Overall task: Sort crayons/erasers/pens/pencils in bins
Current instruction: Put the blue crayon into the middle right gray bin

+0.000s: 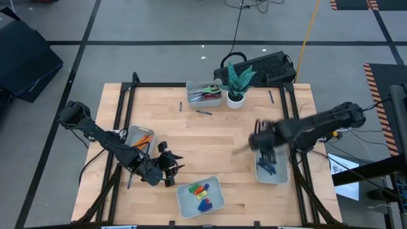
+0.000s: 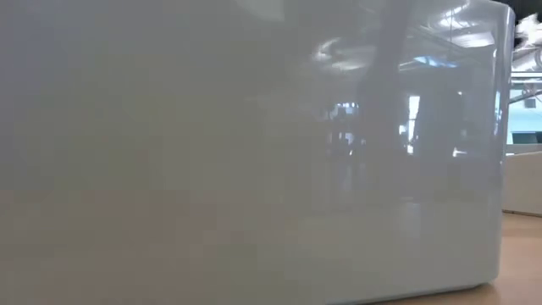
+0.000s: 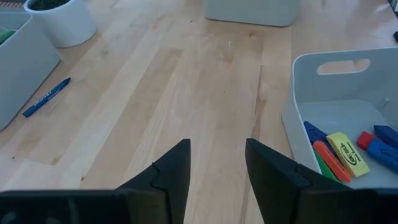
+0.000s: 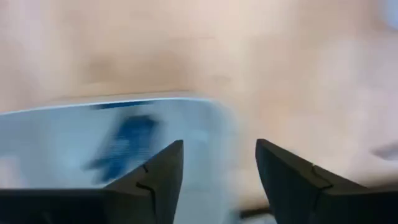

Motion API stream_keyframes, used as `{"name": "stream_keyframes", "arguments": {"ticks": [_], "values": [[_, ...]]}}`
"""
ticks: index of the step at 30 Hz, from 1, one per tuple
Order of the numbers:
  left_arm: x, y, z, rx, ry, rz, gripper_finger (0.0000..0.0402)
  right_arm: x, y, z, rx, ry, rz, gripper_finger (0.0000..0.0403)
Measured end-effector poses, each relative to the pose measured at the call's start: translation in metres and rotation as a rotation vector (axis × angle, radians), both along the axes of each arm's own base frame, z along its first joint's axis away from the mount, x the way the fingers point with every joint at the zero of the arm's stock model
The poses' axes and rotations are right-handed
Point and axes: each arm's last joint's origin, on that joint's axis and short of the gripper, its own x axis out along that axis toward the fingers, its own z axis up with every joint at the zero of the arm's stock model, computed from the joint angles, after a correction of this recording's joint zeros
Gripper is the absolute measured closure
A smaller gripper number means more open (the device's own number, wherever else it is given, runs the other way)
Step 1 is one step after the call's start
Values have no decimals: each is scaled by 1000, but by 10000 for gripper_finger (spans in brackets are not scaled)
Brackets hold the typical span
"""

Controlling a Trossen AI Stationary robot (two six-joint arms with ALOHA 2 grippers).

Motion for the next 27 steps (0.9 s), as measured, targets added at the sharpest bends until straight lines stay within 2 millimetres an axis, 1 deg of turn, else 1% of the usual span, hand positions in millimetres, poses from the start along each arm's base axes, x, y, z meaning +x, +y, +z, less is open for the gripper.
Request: {"name": "stream_keyframes", "arguments": {"ticks": [2,4,6,8,11,13,16,18,19,21,23,25,27], "values": [[0,0,0,0,0,0,245,1,-25,5,-27,34,-41,206],[0,0,0,0,0,0,245,-2,-53,2,-23,74,-65,207],[0,0,0,0,0,0,245,-7,-81,-7,-10,109,-84,211],[0,0,0,0,0,0,245,-11,-105,-19,2,134,-98,214],[0,0,0,0,0,0,245,-22,-131,-39,42,199,-139,214],[0,0,0,1,0,0,245,-29,-141,-52,77,252,-173,211],[0,0,0,-5,-3,4,245,-35,-148,-72,112,302,-251,209],[2,-1,2,-70,-42,34,245,-39,-147,-85,181,335,-274,214],[4,-3,6,-142,-87,59,245,-41,-146,-90,202,354,-270,217],[4,-7,18,-323,-168,55,245,-42,-145,-97,218,379,-254,224],[1,-12,34,-455,-211,-38,245,-41,-145,-102,206,392,-228,230],[-3,-15,45,-521,-231,-140,245,-41,-146,-106,168,385,-209,235],[-5,-17,54,-549,-273,-207,245,-40,-147,-111,146,365,-187,239]]}}
